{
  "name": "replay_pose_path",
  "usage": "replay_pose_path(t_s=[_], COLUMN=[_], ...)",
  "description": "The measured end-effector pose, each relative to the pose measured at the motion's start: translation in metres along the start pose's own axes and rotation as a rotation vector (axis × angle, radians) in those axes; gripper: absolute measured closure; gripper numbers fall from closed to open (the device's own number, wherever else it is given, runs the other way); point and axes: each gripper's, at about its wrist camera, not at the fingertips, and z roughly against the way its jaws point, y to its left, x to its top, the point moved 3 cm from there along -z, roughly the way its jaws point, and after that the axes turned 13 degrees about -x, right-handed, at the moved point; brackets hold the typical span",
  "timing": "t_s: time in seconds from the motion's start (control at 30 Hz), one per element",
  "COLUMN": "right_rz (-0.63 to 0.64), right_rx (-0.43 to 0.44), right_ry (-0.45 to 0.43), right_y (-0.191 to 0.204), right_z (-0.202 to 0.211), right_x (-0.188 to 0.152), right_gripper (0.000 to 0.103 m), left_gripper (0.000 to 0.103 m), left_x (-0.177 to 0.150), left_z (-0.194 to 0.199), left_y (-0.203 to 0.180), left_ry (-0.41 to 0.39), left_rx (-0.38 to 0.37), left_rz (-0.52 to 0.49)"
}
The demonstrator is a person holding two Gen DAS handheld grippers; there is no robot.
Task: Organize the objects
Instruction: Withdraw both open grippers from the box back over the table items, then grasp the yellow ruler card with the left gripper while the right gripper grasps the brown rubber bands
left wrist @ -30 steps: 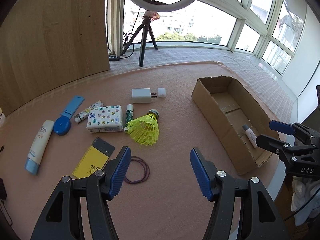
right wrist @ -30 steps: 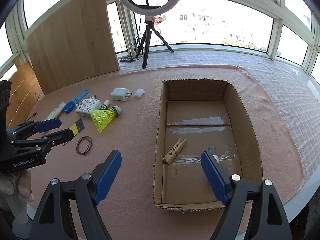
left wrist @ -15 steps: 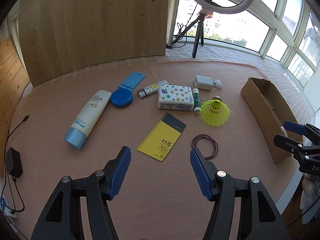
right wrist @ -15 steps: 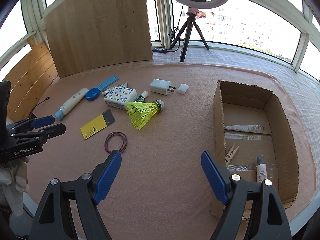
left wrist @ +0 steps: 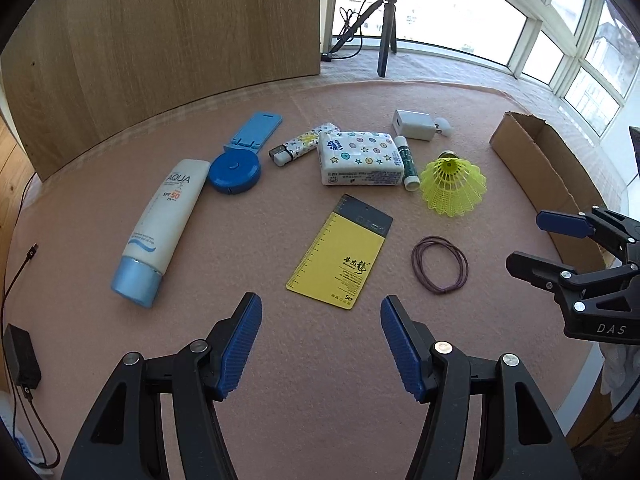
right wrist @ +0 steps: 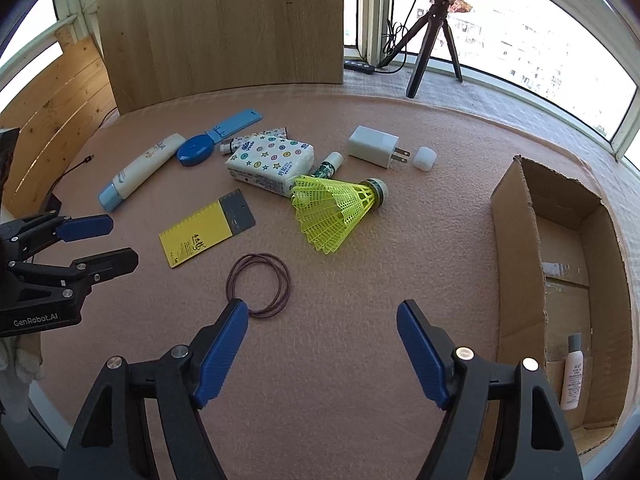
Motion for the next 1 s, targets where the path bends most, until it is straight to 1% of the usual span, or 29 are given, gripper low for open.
replay_pose_path(t_s=[0.13,0.3,0.43,0.63,0.73,1.0], right_rz=[0.026,0.035,0.033,0.022,0.013,-0.001], right_rx=[-0.012,-0.016,-0.02,-0.028,-0.03,-0.032], right_ry=[0.023,0.054,0.075,0.084,0.088,0.092], right_y=[0.009,0.014,0.014,0.01,0.006,0.0], right_z=[-0.013,-0.024,-0.031,-0.035,-0.037,-0.039], right_x=[0.003,0.004,0.005,0.006,0.007,0.008], right_gripper=[0.035,0.037,0.037,0.037,0.037,0.037], left_gripper=[0.038,0.037,0.032,0.029,0.029,0.029], left_x=[0.005,0.008,0.013,0.023,0.03,0.039], left_z=[-0.013,-0.031,-0.047,-0.066,-0.074,-0.081], left_y=[0.001,0.002,0.004,0.002,0.003,0.002], left_ry=[0.023,0.06,0.09,0.117,0.121,0.119], left_rx=[-0.016,-0.032,-0.042,-0.039,-0.03,-0.038], left_rz=[-0.025,-0.053,-0.076,-0.13,-0.14,-0.154])
